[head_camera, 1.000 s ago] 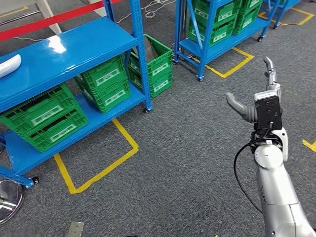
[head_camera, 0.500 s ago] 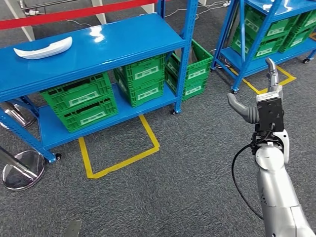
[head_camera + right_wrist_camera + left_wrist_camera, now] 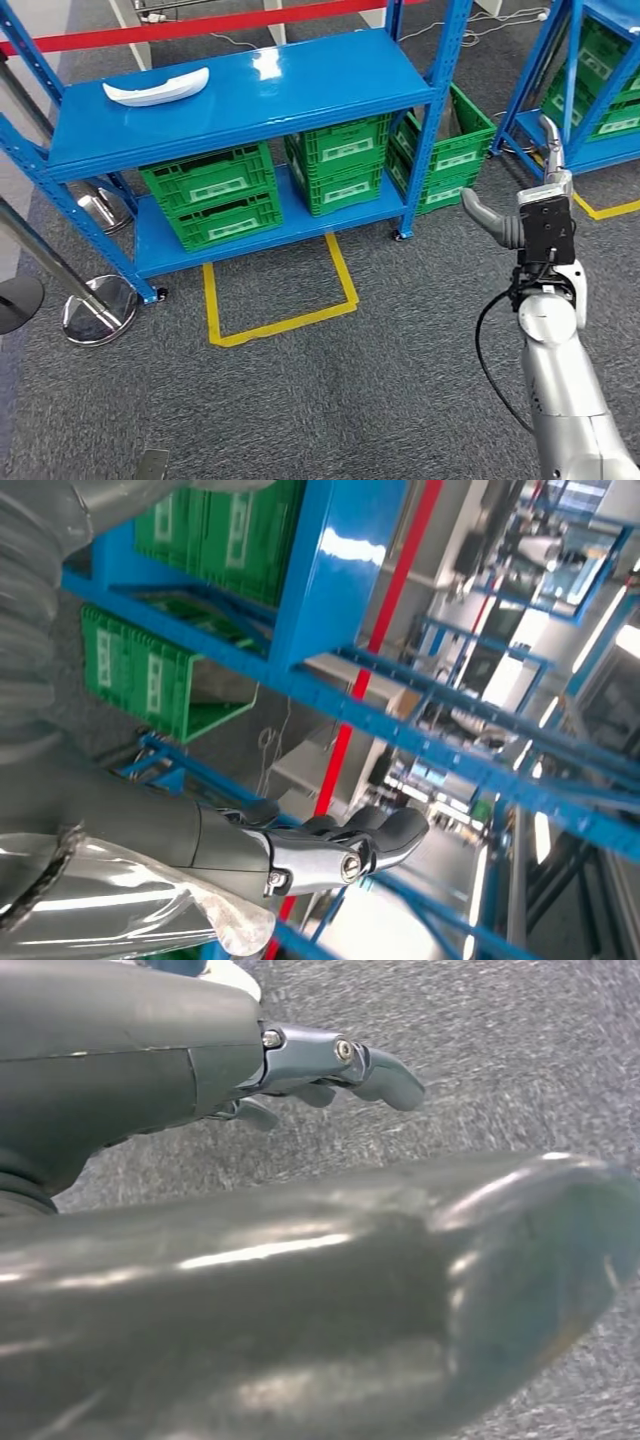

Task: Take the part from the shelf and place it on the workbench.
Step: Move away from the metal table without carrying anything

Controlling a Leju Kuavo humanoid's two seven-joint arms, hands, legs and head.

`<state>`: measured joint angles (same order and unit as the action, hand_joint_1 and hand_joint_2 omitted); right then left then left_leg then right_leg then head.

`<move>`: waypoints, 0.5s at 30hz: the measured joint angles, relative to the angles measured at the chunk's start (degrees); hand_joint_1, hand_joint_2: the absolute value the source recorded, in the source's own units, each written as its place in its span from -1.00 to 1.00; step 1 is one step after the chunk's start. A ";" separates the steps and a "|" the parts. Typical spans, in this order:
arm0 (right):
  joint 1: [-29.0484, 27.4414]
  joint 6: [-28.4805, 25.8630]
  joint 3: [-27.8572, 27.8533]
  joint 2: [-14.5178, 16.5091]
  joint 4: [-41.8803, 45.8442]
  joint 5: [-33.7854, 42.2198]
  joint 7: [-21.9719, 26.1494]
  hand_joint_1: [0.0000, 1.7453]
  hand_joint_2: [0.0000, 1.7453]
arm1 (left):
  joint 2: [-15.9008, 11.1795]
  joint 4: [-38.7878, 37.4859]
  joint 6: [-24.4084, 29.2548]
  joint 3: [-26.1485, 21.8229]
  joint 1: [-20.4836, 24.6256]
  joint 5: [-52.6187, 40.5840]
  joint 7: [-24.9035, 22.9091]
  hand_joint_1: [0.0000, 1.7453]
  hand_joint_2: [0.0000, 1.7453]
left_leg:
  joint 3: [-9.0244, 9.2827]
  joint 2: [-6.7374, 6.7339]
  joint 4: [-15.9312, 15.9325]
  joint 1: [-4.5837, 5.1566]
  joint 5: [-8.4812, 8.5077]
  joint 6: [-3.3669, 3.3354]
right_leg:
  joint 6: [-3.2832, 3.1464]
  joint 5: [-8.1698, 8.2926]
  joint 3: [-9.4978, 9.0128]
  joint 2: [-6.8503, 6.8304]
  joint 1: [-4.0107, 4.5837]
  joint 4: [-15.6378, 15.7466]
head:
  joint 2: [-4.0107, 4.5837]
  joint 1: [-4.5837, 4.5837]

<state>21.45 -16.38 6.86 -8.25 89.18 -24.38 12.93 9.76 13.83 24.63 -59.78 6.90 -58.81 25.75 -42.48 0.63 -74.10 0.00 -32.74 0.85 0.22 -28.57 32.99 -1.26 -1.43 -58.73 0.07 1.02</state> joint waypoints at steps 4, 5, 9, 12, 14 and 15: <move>0.67 1.20 0.77 0.62 -0.19 -1.36 -0.42 -1.00 1.00 | -0.21 0.01 -0.37 -0.02 -0.21 0.84 0.02 -1.00 -1.00 | 3.25 -1.69 6.74 0.20 5.24 -0.70 | -0.01 -0.64 -0.83 -2.85 0.27 0.01 | -0.01 -0.03; 1.03 1.27 1.06 0.87 -0.30 -1.79 -0.57 -1.00 1.00 | -0.35 0.01 -0.52 -0.02 -0.19 0.96 0.04 -1.00 -1.00 | 5.14 -3.33 10.59 0.68 6.60 -1.19 | 0.14 -0.87 -1.08 -3.50 0.45 0.01 | -0.01 -0.02; 2.02 1.15 1.85 1.54 -0.72 -2.38 -0.91 -1.00 1.00 | -0.56 0.01 -0.68 -0.02 -0.21 1.18 0.16 -1.00 -1.00 | 6.92 -4.70 15.28 1.65 7.32 -2.36 | 0.95 -1.46 -1.70 -6.41 0.98 0.33 | -0.01 -0.04; 2.63 1.15 2.26 1.90 -0.90 -2.47 -0.92 -1.00 1.00 | -0.61 0.01 -0.67 -0.04 -0.38 1.22 0.20 -1.00 -1.00 | 7.47 -2.32 16.23 0.96 7.83 -3.14 | 1.61 -3.83 -0.68 -3.24 0.77 -2.64 | 0.00 0.16; 2.65 1.14 2.33 1.91 -1.11 -2.48 -0.98 -1.00 1.00 | -0.62 0.01 -0.66 -0.08 -0.27 1.22 0.22 -1.00 -1.00 | 7.54 -0.70 16.34 0.63 7.94 -3.38 | 1.78 -7.12 3.10 0.26 0.62 -10.06 | 0.00 0.43; 2.55 1.16 2.36 1.91 -1.28 -2.48 -1.03 -1.00 1.00 | -0.59 0.01 -0.67 -0.08 -0.28 1.21 0.22 -1.00 -1.00 | 7.53 0.19 16.31 0.58 7.93 -3.40 | 1.87 -8.23 5.20 0.88 0.61 -13.71 | 0.00 0.55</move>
<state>23.99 -15.22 9.22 -6.34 87.90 -26.86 11.90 9.17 13.84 23.97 -59.86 6.62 -57.59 25.97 -34.96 0.82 -57.79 0.59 -24.81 -2.55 2.10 -36.81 38.19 -0.39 -0.82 -72.44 0.07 1.56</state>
